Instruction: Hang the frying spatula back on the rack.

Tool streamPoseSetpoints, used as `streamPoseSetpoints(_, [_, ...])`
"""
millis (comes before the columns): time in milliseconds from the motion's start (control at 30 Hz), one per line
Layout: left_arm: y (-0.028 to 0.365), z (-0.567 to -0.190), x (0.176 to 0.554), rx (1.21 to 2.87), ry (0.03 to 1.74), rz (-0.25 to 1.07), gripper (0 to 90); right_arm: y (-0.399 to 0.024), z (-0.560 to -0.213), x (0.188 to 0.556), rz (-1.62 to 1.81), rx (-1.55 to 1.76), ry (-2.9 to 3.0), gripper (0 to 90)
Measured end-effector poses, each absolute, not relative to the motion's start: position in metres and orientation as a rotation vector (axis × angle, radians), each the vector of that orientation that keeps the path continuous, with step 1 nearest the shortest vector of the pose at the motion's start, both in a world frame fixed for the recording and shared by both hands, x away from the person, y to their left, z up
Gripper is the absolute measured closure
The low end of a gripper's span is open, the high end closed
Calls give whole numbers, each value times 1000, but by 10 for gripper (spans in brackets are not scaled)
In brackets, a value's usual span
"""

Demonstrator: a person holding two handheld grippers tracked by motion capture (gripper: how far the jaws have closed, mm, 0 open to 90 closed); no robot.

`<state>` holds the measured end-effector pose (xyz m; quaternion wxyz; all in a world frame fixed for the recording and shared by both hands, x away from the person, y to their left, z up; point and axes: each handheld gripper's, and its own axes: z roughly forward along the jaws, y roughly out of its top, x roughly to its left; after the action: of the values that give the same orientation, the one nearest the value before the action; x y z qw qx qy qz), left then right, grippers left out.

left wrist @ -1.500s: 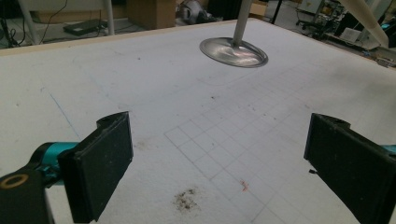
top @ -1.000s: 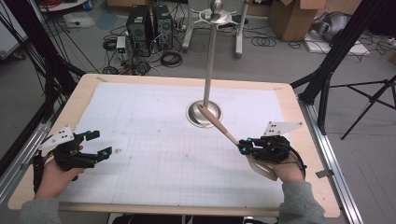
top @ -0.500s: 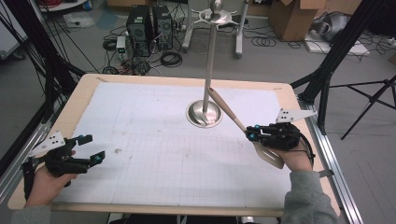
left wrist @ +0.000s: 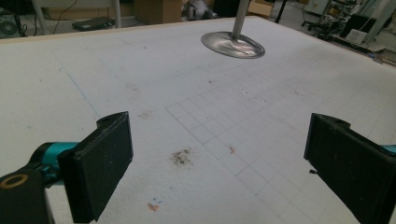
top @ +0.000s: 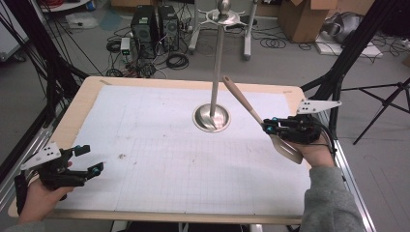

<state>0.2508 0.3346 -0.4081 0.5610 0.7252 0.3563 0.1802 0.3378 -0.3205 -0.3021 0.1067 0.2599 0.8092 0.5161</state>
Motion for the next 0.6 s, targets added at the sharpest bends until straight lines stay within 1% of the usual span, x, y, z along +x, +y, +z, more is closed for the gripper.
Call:
streamPoseSetpoints(333, [330, -408, 249, 1722, 834, 419, 83, -337, -292, 344, 1542, 767, 2345, 771])
streamPoseSetpoints(600, [329, -410, 247, 1747, 839, 420, 82, -341, -278, 348, 1559, 758, 2318, 772])
